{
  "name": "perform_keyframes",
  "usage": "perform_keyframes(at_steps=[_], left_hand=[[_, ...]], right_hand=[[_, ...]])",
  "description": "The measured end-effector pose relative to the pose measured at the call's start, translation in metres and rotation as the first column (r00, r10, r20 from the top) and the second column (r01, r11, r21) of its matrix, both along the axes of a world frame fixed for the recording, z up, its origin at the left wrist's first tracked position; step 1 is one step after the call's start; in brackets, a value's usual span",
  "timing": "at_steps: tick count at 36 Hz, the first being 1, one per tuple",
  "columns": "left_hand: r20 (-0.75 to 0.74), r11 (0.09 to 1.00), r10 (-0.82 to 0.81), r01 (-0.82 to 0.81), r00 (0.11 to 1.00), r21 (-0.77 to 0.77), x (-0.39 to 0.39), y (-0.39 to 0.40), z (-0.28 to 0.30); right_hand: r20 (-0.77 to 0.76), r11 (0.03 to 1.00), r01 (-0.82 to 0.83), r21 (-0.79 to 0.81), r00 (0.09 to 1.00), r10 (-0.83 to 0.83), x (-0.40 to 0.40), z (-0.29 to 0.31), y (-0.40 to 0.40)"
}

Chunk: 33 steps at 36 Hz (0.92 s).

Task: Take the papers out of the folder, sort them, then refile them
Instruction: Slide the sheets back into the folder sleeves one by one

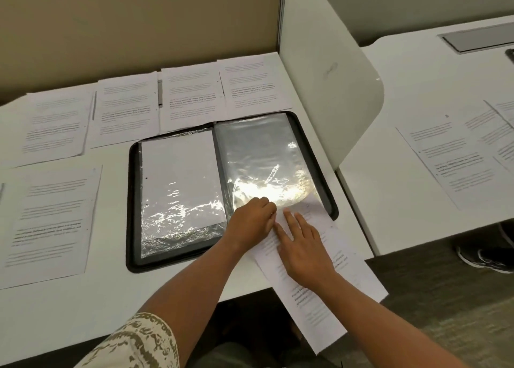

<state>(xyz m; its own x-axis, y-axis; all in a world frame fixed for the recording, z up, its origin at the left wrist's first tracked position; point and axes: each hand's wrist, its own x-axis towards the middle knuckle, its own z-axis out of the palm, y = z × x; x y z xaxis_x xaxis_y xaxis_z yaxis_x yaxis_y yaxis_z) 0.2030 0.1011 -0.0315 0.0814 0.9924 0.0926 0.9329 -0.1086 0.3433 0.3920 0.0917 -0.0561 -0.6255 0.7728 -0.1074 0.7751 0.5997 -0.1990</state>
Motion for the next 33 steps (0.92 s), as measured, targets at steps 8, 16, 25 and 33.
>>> perform_keyframes(at_steps=[8,16,25,33], left_hand=[[-0.051,0.994,-0.072,0.076,0.996,0.078,-0.008,-0.004,0.007],[-0.074,0.993,-0.086,0.091,0.994,0.068,-0.008,-0.005,0.010],[-0.031,0.994,-0.067,0.070,0.997,0.082,-0.004,-0.010,0.011],[0.059,0.993,-0.040,0.033,0.997,0.117,-0.009,-0.011,0.009]], right_hand=[[0.006,0.993,-0.107,-0.043,0.994,0.107,-0.017,0.003,0.008],[0.056,0.996,0.003,-0.092,0.998,0.003,-0.024,0.011,0.027],[0.133,0.983,0.172,-0.065,0.978,-0.162,-0.046,0.013,0.042],[-0.037,0.993,0.024,-0.112,0.999,-0.028,-0.057,-0.017,0.042]])
